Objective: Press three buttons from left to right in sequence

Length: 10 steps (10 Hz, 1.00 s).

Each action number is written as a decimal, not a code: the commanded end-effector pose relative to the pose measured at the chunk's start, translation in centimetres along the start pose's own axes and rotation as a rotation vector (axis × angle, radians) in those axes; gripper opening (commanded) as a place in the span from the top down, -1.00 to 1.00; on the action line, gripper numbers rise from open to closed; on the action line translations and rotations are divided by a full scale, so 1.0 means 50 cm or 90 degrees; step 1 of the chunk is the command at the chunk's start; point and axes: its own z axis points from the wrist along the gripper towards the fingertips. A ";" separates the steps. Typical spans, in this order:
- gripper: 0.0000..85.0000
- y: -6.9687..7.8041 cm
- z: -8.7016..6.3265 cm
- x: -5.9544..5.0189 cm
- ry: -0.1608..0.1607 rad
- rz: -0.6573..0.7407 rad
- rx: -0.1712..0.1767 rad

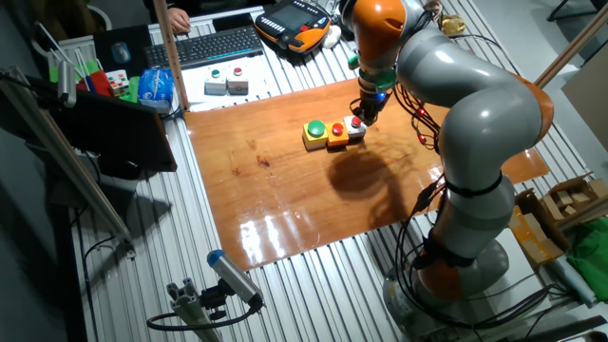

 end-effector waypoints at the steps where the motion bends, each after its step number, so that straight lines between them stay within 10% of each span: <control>1: 0.98 0.000 0.000 0.000 0.000 0.000 0.000; 6: 0.98 0.000 0.000 0.000 -0.001 0.000 -0.003; 8: 0.98 0.000 0.000 0.000 -0.047 0.020 -0.061; 10: 0.98 0.000 0.000 0.000 -0.031 0.038 -0.065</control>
